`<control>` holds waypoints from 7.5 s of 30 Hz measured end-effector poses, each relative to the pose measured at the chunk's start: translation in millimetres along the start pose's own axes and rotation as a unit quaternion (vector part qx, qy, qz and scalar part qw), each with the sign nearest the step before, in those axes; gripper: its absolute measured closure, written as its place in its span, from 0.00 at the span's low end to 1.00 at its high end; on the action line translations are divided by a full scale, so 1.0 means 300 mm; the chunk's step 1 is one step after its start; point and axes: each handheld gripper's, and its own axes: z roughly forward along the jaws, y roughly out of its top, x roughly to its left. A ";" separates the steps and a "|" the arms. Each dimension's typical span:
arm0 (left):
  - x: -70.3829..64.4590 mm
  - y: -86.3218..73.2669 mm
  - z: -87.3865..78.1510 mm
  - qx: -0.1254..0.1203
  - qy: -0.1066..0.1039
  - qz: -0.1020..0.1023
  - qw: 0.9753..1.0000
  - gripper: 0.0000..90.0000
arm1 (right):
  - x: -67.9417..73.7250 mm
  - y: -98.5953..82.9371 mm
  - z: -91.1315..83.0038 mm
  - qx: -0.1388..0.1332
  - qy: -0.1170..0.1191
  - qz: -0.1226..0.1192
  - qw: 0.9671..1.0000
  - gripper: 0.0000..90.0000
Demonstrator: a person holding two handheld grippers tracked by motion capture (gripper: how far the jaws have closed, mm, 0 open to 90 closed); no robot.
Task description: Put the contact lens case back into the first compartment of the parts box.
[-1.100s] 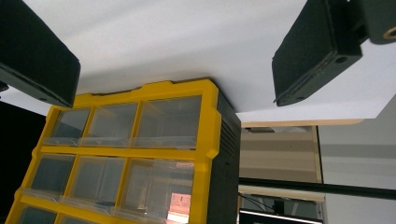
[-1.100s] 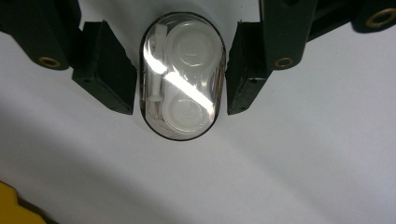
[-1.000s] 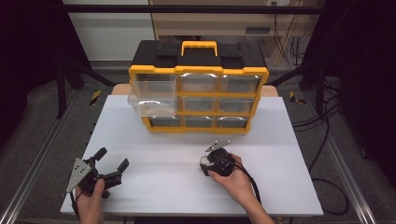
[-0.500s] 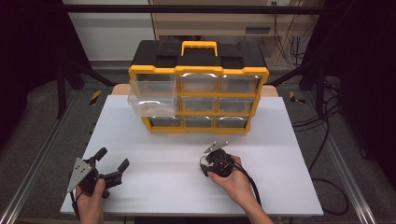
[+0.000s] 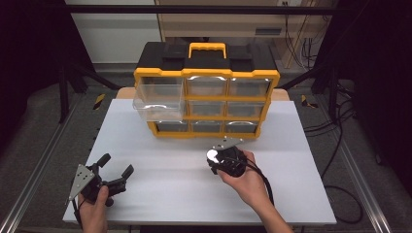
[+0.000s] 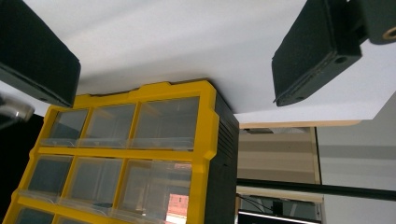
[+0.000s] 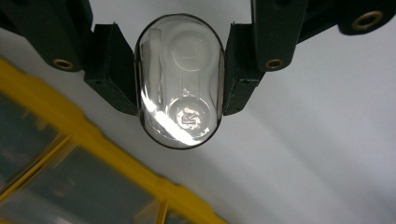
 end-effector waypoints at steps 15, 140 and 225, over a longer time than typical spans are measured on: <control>0.000 -0.001 0.001 0.001 0.000 -0.001 1.000 0.01 | 0.004 0.200 -0.192 -0.066 -0.031 -0.052 0.996 0.55; 0.007 0.004 -0.004 -0.001 0.006 0.009 1.000 0.01 | 0.105 0.744 -0.284 -0.236 -0.020 -0.033 0.971 0.55; 0.003 0.002 0.002 0.003 0.001 0.008 1.000 0.01 | 0.101 0.734 -0.206 -0.205 0.023 -0.014 0.978 0.47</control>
